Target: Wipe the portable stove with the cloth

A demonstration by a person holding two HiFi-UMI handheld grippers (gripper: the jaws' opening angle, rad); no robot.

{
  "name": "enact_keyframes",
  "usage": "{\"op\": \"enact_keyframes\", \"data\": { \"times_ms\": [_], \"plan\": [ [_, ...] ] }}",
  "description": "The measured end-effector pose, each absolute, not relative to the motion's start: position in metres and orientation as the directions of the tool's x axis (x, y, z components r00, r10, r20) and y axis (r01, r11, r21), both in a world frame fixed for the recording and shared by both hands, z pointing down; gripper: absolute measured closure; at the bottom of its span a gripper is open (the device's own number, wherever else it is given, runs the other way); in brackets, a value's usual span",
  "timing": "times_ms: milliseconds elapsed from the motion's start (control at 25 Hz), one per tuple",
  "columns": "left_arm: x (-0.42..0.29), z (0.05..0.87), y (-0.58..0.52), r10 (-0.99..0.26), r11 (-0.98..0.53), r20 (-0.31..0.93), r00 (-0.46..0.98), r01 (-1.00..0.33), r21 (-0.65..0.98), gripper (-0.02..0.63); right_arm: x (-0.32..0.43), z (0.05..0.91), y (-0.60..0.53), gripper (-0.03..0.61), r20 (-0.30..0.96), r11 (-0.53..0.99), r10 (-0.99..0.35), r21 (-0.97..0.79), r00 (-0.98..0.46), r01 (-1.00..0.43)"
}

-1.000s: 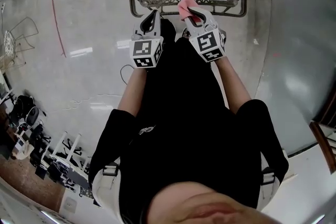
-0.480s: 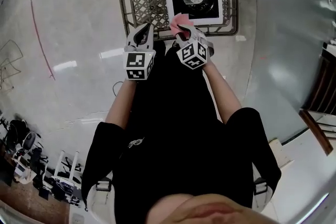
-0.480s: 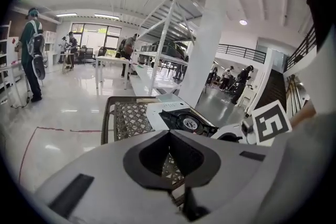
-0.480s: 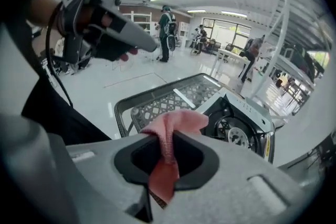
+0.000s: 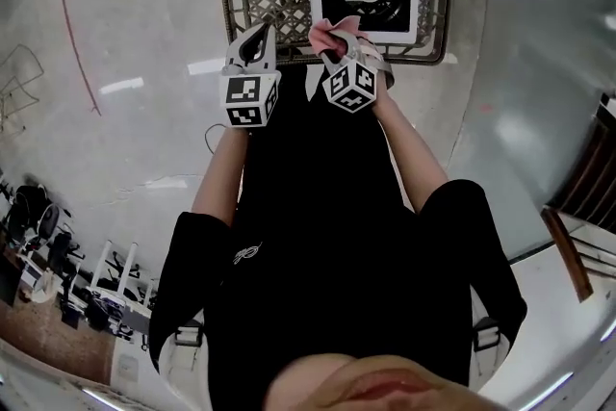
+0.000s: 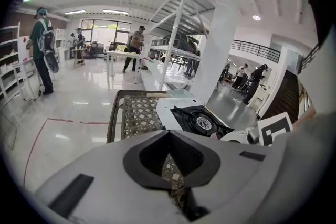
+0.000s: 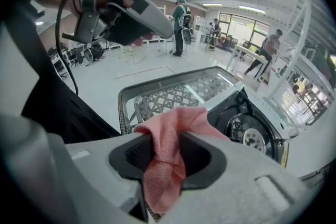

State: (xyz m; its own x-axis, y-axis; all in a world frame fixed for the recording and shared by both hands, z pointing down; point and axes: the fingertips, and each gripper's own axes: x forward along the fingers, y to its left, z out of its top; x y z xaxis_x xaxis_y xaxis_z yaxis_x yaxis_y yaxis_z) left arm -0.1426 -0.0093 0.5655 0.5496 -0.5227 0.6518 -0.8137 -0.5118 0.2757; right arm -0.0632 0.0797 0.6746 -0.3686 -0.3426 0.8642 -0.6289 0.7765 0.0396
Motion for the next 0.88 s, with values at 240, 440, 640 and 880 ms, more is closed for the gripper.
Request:
{"op": "enact_keyframes", "data": {
  "times_ms": [240,440,640,880],
  "plan": [
    [-0.124,0.605,0.01,-0.526,-0.421,0.711,0.467,-0.869,0.26,0.614,-0.061,0.669,0.081,0.449,0.816,0.829,-0.293,-0.044,-0.499,-0.558],
    [-0.116,0.633,0.033,-0.504,-0.355,0.762,0.406,-0.902,0.246,0.614,-0.062,0.667,0.081,0.454,0.79,0.859,-0.244,-0.093,-0.562,-0.503],
    [-0.112,0.641,0.052,-0.516,-0.278,0.785,0.343,-0.934,0.225,0.614,-0.058,0.667,0.083,0.454,0.782,0.866,-0.225,-0.113,-0.582,-0.487],
    [-0.106,0.639,0.074,-0.554,-0.196,0.782,0.286,-0.958,0.212,0.614,-0.048,0.666,0.088,0.453,0.781,0.877,-0.214,-0.11,-0.586,-0.468]
  ]
}}
